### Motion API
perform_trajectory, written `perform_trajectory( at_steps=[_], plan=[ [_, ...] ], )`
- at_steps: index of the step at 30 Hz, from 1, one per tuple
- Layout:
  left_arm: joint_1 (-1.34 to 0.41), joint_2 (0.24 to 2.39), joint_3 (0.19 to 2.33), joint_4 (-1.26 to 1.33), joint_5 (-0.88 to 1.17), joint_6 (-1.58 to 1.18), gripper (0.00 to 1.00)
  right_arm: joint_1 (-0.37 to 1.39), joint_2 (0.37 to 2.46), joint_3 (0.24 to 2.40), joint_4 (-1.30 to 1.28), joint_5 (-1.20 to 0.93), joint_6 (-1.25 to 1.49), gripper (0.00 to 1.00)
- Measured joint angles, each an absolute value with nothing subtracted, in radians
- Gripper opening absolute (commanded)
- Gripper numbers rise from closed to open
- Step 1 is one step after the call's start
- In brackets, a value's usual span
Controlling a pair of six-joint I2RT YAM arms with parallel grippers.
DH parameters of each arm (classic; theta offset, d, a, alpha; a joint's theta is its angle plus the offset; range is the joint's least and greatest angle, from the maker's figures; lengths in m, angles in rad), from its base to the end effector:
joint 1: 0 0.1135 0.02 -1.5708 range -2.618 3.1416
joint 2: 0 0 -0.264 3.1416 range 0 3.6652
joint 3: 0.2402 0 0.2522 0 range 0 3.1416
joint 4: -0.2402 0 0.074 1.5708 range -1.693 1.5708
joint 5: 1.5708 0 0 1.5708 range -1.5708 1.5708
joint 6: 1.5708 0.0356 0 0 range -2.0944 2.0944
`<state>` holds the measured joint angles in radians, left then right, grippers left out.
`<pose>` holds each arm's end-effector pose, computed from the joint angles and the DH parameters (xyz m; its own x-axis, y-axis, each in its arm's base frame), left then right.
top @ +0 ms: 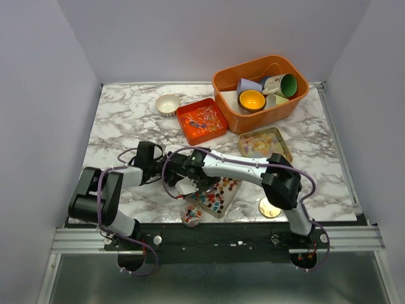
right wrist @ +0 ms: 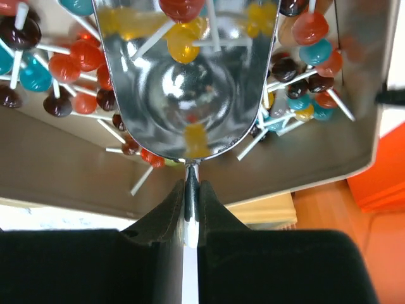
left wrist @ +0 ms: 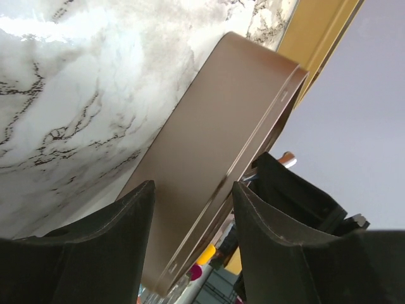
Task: Pack the candies
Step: Scoop the fake candies from the storage box.
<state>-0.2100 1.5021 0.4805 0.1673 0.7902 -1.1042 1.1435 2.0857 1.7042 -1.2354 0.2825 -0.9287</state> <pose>0.2353 -0.0760 0.1246 -0.8704 -0.4571 0.1831 -0.3874 0.4062 -0.8276 0.1726 0.3551 0.1997 0.4563 -0.8538 0.2506 -0.8581 -0.4967 -0.1299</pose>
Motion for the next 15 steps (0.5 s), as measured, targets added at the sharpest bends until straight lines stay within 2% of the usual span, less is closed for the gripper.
perform_trajectory(
  at_steps=[5, 15],
  plan=[
    [-0.21, 1.5, 0.48, 0.167, 0.79, -1.104, 0.6, 1.148, 2.081, 1.646, -1.146, 0.222, -0.925, 0.01],
    [-0.167, 1.494, 0.548, 0.138, 0.798, -1.073, 0.63, 1.091, 1.938, 1.38, -0.876, 0.022, -0.916, 0.01]
  ],
)
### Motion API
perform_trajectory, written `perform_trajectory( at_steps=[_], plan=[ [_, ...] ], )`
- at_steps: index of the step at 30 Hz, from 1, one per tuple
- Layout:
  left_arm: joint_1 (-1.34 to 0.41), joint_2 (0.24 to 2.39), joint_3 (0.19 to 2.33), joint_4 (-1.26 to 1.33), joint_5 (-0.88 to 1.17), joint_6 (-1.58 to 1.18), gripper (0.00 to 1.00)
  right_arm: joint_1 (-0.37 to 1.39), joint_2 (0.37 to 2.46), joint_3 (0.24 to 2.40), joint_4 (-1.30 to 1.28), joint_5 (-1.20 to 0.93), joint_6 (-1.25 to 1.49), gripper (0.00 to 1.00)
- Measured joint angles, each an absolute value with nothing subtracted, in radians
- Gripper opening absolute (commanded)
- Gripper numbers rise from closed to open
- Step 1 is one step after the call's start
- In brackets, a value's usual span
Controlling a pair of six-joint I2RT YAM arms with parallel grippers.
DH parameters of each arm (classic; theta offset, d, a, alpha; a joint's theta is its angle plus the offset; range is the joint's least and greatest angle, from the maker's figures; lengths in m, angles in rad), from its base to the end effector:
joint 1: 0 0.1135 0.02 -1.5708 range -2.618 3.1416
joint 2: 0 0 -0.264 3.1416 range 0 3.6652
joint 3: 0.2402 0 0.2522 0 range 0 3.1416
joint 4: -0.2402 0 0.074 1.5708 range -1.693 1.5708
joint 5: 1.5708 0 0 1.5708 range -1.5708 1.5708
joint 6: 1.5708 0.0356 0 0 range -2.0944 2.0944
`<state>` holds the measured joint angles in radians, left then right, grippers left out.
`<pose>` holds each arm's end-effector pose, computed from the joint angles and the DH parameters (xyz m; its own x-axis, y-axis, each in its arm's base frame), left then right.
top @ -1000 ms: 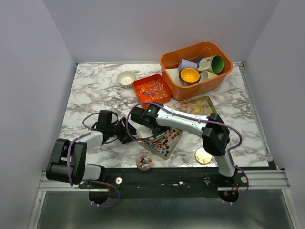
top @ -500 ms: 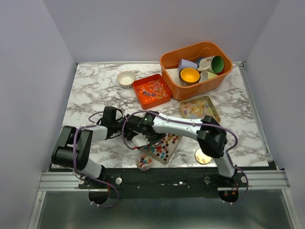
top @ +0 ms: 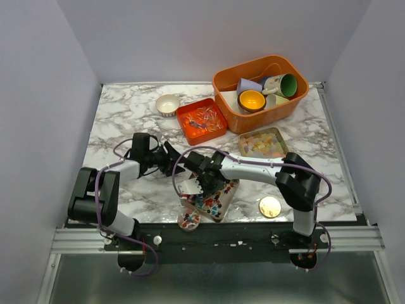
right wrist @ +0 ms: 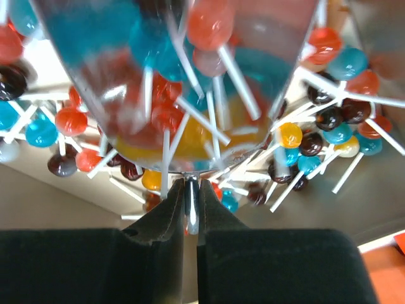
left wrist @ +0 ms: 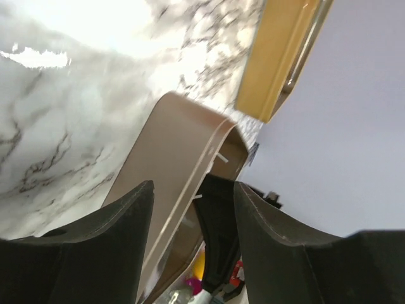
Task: Pack the candies
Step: Scoop the fake candies from the storage box.
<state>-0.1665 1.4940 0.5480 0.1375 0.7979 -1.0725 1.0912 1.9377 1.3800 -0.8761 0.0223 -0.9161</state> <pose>0.2521 -0.0682 0.1416 -0.8708 -0.4756 0.1248 -0.3382 0.3952 -0.8541 0.1711 0.3272 0.1726 0.4241 -0.9032 -0.0656 -0.9018 -0.4146 -0.1218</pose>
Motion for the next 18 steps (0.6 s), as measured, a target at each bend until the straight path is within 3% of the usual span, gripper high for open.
perform_trajectory(
  at_steps=[8, 18],
  plan=[
    [-0.057, 1.499, 0.735, 0.033, 0.844, -0.988, 0.64, 1.066, 1.864, 1.316, -0.772, -0.073, -0.939, 0.01],
    [0.02, 1.484, 0.93, -0.234, 0.883, -0.748, 0.65, 1.052, 1.697, 1.322, -0.823, -0.061, -0.993, 0.01]
  ],
)
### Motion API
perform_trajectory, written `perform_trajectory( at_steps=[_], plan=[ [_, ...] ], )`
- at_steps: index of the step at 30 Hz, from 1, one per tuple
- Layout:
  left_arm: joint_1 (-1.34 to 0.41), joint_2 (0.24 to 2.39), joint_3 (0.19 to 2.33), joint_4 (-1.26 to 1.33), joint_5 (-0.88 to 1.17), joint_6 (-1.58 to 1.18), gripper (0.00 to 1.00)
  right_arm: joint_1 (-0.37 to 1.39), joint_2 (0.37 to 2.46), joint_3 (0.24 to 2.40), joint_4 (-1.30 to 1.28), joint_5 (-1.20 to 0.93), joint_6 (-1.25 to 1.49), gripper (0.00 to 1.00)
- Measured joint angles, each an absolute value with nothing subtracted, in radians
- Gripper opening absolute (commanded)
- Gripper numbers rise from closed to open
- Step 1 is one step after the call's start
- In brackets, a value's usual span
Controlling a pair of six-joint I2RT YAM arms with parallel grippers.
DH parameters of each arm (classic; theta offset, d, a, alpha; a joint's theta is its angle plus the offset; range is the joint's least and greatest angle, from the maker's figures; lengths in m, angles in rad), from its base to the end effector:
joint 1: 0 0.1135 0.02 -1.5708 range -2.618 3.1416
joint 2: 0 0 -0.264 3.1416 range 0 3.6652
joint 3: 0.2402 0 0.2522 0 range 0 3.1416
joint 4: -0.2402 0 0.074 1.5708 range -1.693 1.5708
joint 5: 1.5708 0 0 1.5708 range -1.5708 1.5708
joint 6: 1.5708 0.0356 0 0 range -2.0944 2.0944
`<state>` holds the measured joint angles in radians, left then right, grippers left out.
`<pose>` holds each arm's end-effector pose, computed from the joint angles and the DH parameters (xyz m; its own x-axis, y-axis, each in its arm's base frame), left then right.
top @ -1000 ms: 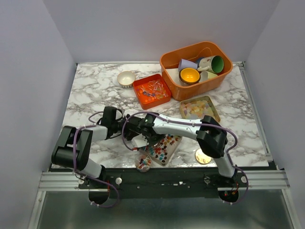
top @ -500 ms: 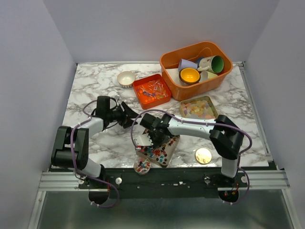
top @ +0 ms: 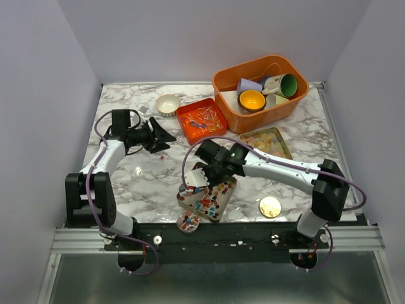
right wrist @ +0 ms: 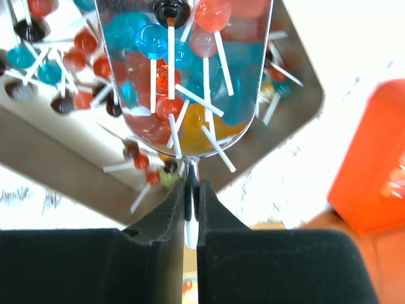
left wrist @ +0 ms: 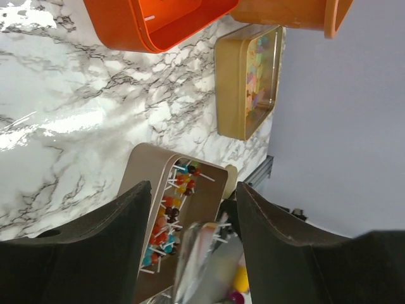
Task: Pack the candies
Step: Scoop the fake candies from the storage box, then place the fake candies in the packing bottle.
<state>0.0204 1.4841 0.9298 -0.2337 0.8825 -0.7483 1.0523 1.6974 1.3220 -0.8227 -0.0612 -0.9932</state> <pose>0.3056 -0.0213 0.2301 -0.8812 -0.4503 -0.1443 -0.0927 0.4637 -0.8811 0.1682 0.2991 0.2394 0.4835 -0.8399 -0.2465 -0.8661 -0.4182 -0.2740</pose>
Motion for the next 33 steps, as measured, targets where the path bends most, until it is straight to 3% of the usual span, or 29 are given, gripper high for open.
perform_trajectory(
  at_steps=[11, 20, 33],
  plan=[
    [0.053, 1.29, 0.834, -0.325, 0.856, -0.609, 0.65, 1.059, 1.6, 1.406, -0.972, -0.027, -1.027, 0.01],
    [0.085, 1.208, 0.809, -0.347, 0.772, -0.54, 0.67, 1.232, 1.586, 1.406, -1.111, 0.105, -1.046, 0.01],
    [0.123, 1.102, 0.782, -0.366, 0.675, -0.501, 0.69, 1.369, 1.762, 1.592, -1.274, 0.365, -0.946, 0.01]
  ],
)
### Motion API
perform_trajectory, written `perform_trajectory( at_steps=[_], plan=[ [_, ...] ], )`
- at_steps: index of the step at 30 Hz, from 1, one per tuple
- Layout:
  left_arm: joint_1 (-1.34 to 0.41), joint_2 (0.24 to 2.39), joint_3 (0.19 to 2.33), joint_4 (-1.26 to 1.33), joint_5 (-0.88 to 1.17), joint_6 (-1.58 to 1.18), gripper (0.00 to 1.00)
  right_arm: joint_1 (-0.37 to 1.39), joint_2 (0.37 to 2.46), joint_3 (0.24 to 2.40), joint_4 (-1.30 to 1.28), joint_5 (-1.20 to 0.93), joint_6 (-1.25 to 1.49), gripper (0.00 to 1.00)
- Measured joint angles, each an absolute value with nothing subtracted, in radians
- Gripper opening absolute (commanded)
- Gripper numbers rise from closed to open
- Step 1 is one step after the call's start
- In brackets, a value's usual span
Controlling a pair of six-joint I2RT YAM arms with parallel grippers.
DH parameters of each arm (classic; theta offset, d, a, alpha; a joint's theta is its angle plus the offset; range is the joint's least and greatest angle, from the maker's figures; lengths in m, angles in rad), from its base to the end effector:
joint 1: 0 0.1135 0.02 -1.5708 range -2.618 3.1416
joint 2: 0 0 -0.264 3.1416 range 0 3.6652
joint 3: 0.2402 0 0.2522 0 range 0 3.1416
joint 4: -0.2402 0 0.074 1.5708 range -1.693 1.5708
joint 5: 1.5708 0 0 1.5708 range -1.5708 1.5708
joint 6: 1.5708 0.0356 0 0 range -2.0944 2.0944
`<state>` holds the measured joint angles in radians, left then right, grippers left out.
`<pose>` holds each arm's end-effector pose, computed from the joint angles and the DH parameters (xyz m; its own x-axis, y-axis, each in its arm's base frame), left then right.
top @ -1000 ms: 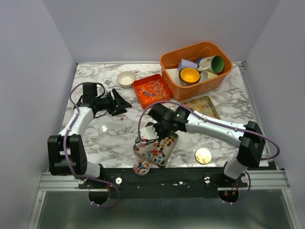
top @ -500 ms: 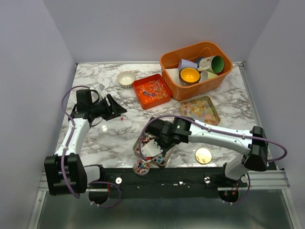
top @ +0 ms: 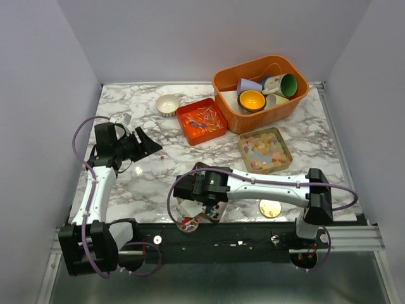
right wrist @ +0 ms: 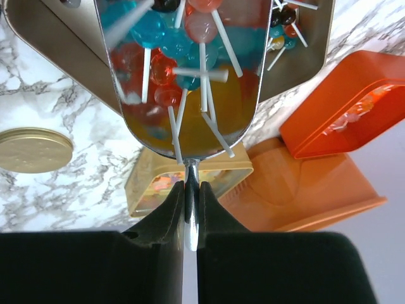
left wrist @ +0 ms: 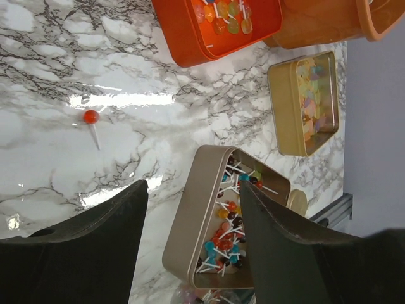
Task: Pack the candies
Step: Place the fake candies in the packing bottle.
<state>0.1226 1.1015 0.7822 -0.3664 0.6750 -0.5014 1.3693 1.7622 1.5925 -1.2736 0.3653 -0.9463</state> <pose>0.2318 0.0061 0.2646 -0.7359 -0.4688 -0.4885 0.0352 0.6941 -0.7190 0.0796 0.3261 0.2841 0.6189 -0.7560 0.2131 -0.6908 -0.6531 -0.3103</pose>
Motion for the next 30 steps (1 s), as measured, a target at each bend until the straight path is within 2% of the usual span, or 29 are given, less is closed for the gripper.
perform_trajectory(
  at_steps=[11, 23, 30],
  plan=[
    [0.141, 1.031, 0.738, -0.369, 0.664, -0.509, 0.71, 1.461, 1.79, 1.58, -1.311, 0.505, -0.928, 0.01],
    [0.142, 0.971, 0.687, -0.368, 0.652, -0.503, 0.73, 1.481, 1.801, 1.575, -1.319, 0.625, -0.911, 0.01],
    [0.064, 0.97, 0.687, -0.374, 0.648, -0.423, 0.74, 1.483, 1.744, 1.496, -1.327, 0.635, -0.865, 0.01]
  ],
)
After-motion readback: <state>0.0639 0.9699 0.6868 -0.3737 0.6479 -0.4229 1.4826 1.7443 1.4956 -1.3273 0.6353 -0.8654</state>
